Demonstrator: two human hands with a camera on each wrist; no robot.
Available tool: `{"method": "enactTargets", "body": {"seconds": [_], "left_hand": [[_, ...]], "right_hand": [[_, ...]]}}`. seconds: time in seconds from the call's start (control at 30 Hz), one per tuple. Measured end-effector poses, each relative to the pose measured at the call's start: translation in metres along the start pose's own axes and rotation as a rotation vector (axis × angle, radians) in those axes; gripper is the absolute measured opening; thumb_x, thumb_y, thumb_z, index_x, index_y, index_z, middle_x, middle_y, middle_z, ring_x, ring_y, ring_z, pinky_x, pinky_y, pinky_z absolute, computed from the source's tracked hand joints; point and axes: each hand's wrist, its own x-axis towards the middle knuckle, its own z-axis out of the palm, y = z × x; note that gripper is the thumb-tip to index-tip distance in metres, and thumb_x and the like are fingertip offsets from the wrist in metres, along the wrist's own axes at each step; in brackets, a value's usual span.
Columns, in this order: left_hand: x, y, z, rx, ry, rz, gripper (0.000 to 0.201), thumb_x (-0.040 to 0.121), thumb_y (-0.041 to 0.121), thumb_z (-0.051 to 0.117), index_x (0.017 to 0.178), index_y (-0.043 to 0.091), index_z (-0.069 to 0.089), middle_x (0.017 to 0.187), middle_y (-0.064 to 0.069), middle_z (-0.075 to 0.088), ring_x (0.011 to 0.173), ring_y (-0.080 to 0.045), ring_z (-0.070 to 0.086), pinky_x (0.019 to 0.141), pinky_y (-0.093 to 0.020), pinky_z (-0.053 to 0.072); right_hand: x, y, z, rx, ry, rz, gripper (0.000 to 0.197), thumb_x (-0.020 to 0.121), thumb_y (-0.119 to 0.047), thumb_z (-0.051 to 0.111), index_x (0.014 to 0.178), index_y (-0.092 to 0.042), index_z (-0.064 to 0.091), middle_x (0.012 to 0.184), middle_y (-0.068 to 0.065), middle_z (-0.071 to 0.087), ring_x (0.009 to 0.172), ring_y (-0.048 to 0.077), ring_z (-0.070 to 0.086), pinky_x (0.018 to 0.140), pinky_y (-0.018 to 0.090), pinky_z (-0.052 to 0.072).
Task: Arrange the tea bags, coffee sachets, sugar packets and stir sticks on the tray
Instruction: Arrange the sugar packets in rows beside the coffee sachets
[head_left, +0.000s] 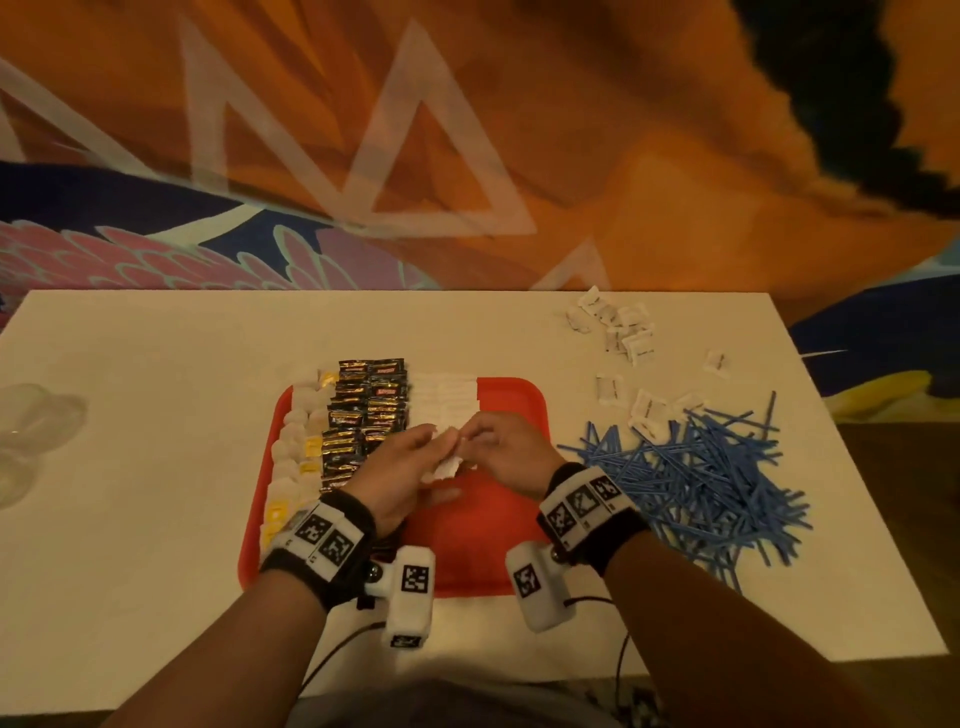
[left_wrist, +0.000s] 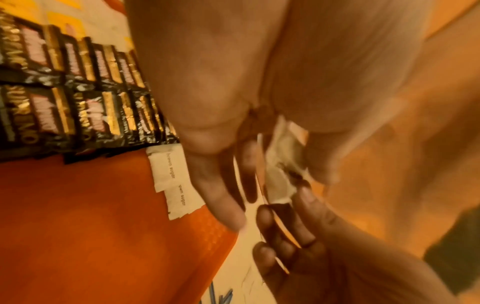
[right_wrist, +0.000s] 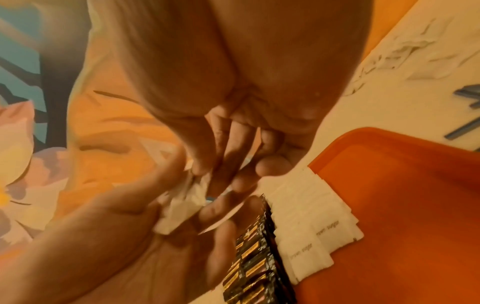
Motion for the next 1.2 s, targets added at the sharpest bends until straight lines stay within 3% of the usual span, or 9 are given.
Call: {"method": "enactTargets", "body": {"seconds": [0.13,0.23,0.3,0.43,0.53,0.73,0.93,1.1,1.2], "left_hand": [[0.004,-0.002,0.003,0.11,0.118,0.156,0.014,0.094,0.019,0.066,0.089,0.009,0.075,0.081,-0.004,0.07,0.077,-0.017,0.063,0.068,-0.028,0.05],[0.006,-0.001,0.01,0.042,0.16,0.183,0.015,0.092,0.019,0.069,0.08,0.015,0.076,0.081,-0.005,0.07,0.076,-0.017,0.063,0.07,-0.031,0.051],[0.007,0.0,0.014,0.004,0.201,0.187,0.016,0.09,0.017,0.071,0.075,0.018,0.074,0.075,-0.001,0.068,0.072,-0.013,0.062,0.066,-0.028,0.05],[0.008,0.003,0.013,-0.144,0.245,0.126,0.012,0.091,0.019,0.069,0.095,0.008,0.073,0.085,-0.007,0.074,0.075,-0.018,0.067,0.067,-0.031,0.05],[0.008,0.002,0.01,-0.189,0.257,0.091,0.011,0.092,0.02,0.068,0.091,0.01,0.072,0.089,-0.009,0.071,0.077,-0.018,0.062,0.065,-0.028,0.049],[0.006,0.001,0.013,-0.245,0.237,0.085,0.006,0.094,0.008,0.063,0.092,0.006,0.068,0.089,-0.009,0.071,0.076,-0.016,0.064,0.062,-0.022,0.054],[0.007,0.001,0.01,-0.246,0.231,0.097,0.006,0.092,0.01,0.066,0.096,0.006,0.069,0.088,-0.008,0.071,0.074,-0.016,0.066,0.064,-0.023,0.057],[0.007,0.004,0.006,-0.119,0.175,0.095,0.008,0.097,0.011,0.06,0.101,0.008,0.067,0.087,-0.008,0.07,0.072,-0.016,0.063,0.052,-0.022,0.051],[0.007,0.004,0.007,-0.008,0.155,0.115,0.013,0.098,0.019,0.061,0.091,0.01,0.068,0.077,-0.004,0.066,0.067,-0.014,0.061,0.053,-0.023,0.048]], "right_hand": [[-0.005,0.003,-0.01,0.037,0.135,-0.022,0.012,0.091,-0.023,0.068,0.085,-0.022,0.058,0.075,0.001,0.068,0.065,0.006,0.063,0.067,0.029,0.048],[-0.008,0.007,-0.005,0.082,0.164,-0.006,0.031,0.079,-0.034,0.08,0.098,-0.015,0.064,0.086,0.002,0.072,0.076,0.014,0.068,0.072,0.032,0.053],[-0.007,0.012,0.0,0.067,0.145,0.009,0.031,0.076,-0.029,0.082,0.093,-0.008,0.067,0.083,0.008,0.073,0.077,0.023,0.069,0.074,0.039,0.055],[-0.006,0.014,-0.002,0.203,0.15,0.058,0.012,0.081,-0.015,0.079,0.082,-0.014,0.067,0.073,0.002,0.071,0.067,0.011,0.067,0.068,0.03,0.052],[-0.006,0.013,-0.006,0.409,0.176,0.074,0.004,0.087,-0.006,0.07,0.088,-0.009,0.067,0.075,0.004,0.068,0.062,0.009,0.062,0.056,0.02,0.046],[-0.004,0.007,-0.008,0.825,0.19,0.168,0.006,0.098,-0.014,0.056,0.096,-0.009,0.058,0.084,0.005,0.065,0.067,0.013,0.06,0.057,0.027,0.042],[0.005,0.009,0.0,0.611,0.161,0.087,0.004,0.092,-0.012,0.066,0.089,-0.012,0.068,0.083,0.005,0.07,0.072,0.015,0.063,0.059,0.025,0.045],[0.013,0.012,0.0,0.488,0.176,0.07,0.012,0.091,-0.009,0.065,0.081,-0.014,0.069,0.081,0.006,0.068,0.072,0.017,0.06,0.056,0.025,0.045],[0.015,0.011,-0.003,0.268,0.145,0.04,0.014,0.09,-0.013,0.068,0.077,-0.018,0.068,0.077,0.001,0.064,0.068,0.011,0.056,0.055,0.023,0.044]]}}
